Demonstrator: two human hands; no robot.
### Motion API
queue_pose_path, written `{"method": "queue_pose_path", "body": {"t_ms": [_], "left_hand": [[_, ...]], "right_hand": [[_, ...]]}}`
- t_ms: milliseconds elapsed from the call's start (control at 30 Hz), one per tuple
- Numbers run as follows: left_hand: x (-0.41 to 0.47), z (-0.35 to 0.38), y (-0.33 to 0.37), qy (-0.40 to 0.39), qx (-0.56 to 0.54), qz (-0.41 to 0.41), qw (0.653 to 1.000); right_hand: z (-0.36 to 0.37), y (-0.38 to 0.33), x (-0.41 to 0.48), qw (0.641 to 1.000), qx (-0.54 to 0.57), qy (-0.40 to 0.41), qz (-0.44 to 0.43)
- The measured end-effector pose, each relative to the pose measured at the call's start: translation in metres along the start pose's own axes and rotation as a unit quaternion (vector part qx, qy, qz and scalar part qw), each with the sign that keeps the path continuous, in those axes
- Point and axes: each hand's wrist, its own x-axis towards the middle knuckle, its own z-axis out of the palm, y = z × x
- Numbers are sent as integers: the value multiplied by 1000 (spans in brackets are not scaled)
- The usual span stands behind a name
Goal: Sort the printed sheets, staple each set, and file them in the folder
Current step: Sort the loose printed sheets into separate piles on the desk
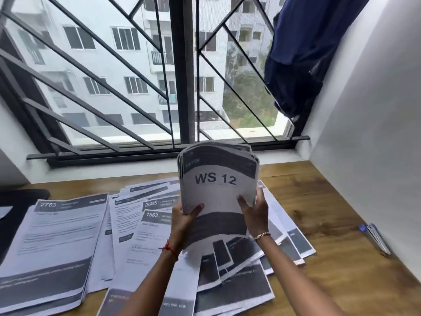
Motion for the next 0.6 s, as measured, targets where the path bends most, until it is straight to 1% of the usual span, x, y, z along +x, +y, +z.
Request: {"method": "queue_pose_path", "body": {"t_ms": [67, 133, 200, 300, 433, 500, 600], "left_hand": [[-4, -2, -17, 4, 5, -21, 1000], [-2, 0, -25, 8, 33, -17, 999], [1, 1, -17, 5, 57, 6, 998], [11, 7, -8, -17, 49, 18, 998], [20, 22, 10, -76, 0, -24, 997], [26, 33, 16, -118, -23, -68, 990], [34, 61, 22, -174, -16, -117, 978]], "right_hand": [[-1, 15, -6, 999, -31, -34, 29], [0, 20, -8, 997, -62, -42, 32], [1, 18, -7, 995, -86, -36, 19], [2, 12, -3, 995, -103, -13, -6], [-14, 4, 8, 994, -104, 31, -29], [-30, 6, 16, 992, -107, 51, -41], [-60, 13, 31, 987, -141, 75, -36]]}}
